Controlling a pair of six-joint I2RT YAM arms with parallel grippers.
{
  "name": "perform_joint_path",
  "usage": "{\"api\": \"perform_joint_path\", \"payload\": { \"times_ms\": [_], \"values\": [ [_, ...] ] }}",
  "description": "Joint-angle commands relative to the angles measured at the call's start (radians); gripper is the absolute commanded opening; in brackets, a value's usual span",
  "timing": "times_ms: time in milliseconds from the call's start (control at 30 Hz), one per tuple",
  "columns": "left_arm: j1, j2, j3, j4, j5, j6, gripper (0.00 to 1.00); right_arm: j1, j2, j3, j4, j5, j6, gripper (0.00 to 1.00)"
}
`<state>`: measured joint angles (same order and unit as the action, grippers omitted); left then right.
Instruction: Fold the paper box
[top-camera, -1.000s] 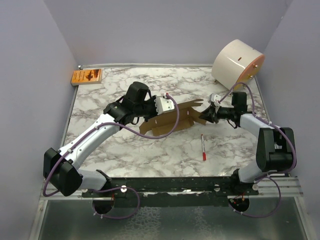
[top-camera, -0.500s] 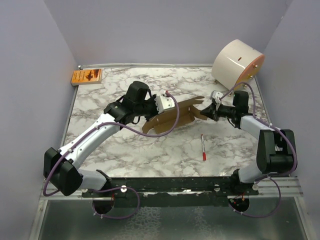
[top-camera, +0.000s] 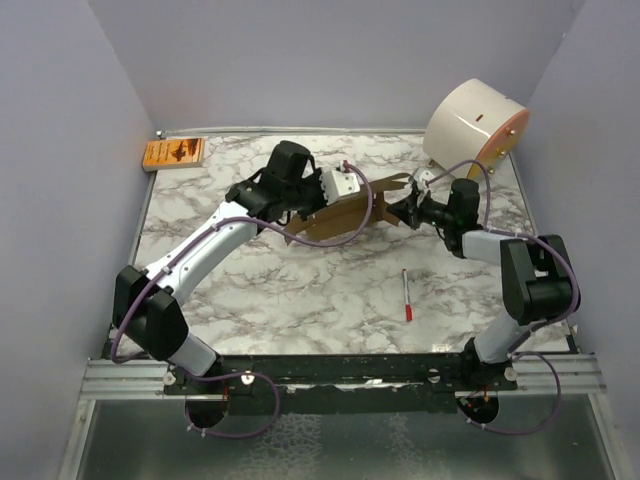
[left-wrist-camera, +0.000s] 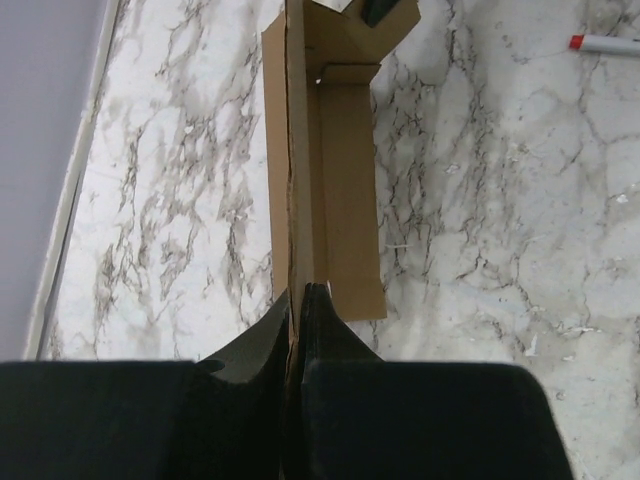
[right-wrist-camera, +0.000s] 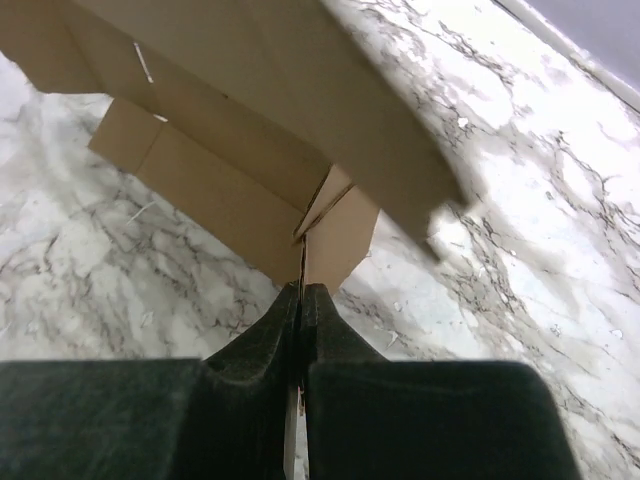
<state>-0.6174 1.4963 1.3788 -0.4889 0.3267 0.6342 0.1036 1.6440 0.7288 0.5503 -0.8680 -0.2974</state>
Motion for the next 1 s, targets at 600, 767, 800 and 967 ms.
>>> {"api": "perform_joint_path", "payload": {
  "times_ms": [600,767,800,967],
  "values": [
    [0.143,0.143,0.062,0.027,0.175,-0.206,0.0,0.017,0.088,0.077,0.051,0.074,0.044,0.04],
    [0.143,0.171,0.089,0.015,0.171,-0.253,0.0,0.019,0.084,0.088,-0.004,0.056,-0.004,0.09],
    [0.143,0.176,0.094,0.013,0.169,-0.261,0.0,0.019,0.084,0.09,-0.017,0.052,-0.011,0.09],
    [0.142,0.182,0.103,0.007,0.162,-0.283,0.0,0.018,0.083,0.104,-0.089,0.024,-0.045,0.1]
  ]
}}
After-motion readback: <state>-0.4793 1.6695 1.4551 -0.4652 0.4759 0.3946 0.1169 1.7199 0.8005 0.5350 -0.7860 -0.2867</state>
